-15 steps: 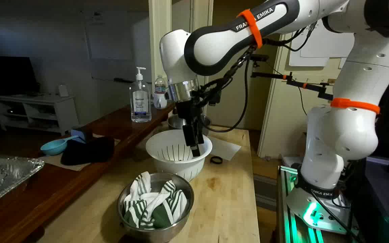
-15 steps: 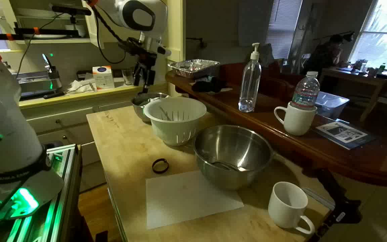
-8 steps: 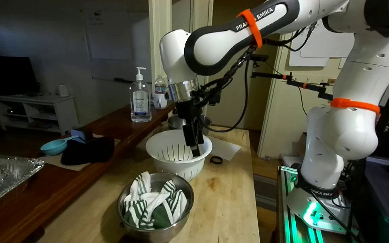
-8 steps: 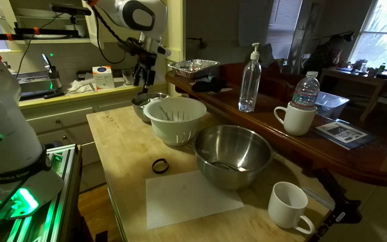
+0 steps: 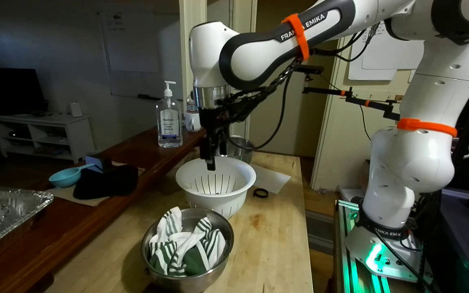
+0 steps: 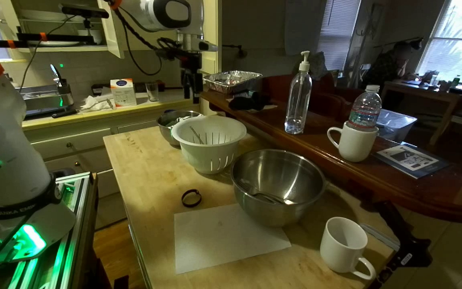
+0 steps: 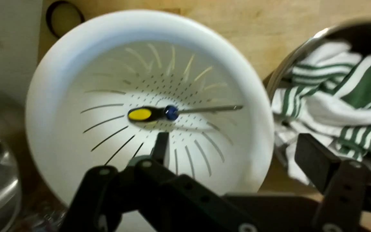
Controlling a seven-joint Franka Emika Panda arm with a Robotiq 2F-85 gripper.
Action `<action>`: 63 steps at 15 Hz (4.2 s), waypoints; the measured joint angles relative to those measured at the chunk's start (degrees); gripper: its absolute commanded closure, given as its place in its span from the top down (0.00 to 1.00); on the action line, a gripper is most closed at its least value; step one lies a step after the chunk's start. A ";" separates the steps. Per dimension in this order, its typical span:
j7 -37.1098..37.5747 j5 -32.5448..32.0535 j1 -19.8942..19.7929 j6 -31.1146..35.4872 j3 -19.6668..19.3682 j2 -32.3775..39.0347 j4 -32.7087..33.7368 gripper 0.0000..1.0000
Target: Put the measuring cylinder in the white bowl
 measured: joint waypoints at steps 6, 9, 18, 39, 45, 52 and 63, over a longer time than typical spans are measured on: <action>-6.00 -13.66 -2.39 3.55 -1.95 4.88 11.77 1.00; -19.05 -12.12 -2.67 3.52 -3.57 6.52 17.60 1.00; -32.38 -8.73 -3.24 3.50 -4.65 8.28 23.13 1.00; -75.69 12.13 -8.67 11.45 1.57 38.46 54.82 1.00; -76.50 11.27 -8.25 8.25 1.58 41.06 59.52 1.00; -85.98 13.43 -8.19 7.51 6.73 51.60 67.63 1.00; -92.10 13.18 -6.45 -8.09 7.09 65.91 88.57 1.00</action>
